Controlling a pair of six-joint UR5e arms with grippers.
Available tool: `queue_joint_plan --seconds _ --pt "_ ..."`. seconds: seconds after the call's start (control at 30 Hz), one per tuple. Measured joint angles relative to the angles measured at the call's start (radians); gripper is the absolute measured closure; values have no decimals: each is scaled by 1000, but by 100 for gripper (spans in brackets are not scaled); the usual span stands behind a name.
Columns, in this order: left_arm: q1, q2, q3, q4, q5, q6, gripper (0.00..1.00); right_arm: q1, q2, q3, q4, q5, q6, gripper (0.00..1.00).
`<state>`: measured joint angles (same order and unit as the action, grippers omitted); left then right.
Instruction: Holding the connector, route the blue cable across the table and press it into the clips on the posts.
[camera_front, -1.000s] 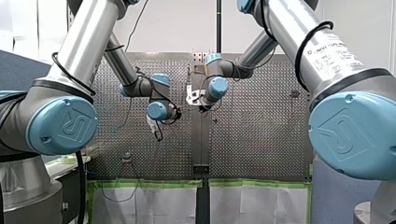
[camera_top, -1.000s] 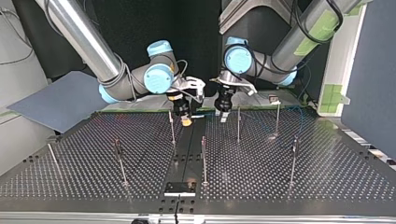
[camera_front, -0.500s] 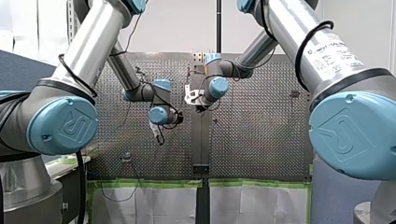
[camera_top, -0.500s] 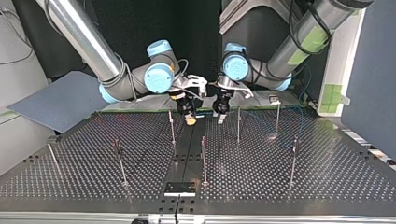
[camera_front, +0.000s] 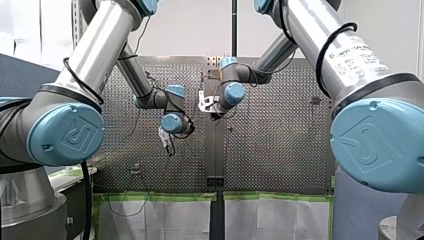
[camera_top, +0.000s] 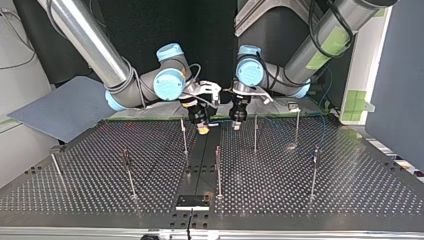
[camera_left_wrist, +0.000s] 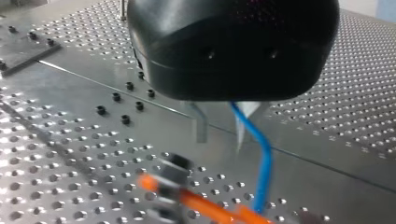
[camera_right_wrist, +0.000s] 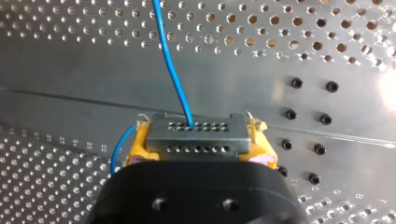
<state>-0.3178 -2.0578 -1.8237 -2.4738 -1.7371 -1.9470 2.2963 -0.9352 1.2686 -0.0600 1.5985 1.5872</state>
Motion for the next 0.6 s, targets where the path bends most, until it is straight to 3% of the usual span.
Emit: queue_joint_plan --seconds 0.4,0.6 --pt "-5 54 -1 -41 -22 -2 100 -3 -15 -1 -2 0 3 100" --pt "-9 106 -1 -73 -41 1 100 -9 -56 -1 -4 1 25 100"
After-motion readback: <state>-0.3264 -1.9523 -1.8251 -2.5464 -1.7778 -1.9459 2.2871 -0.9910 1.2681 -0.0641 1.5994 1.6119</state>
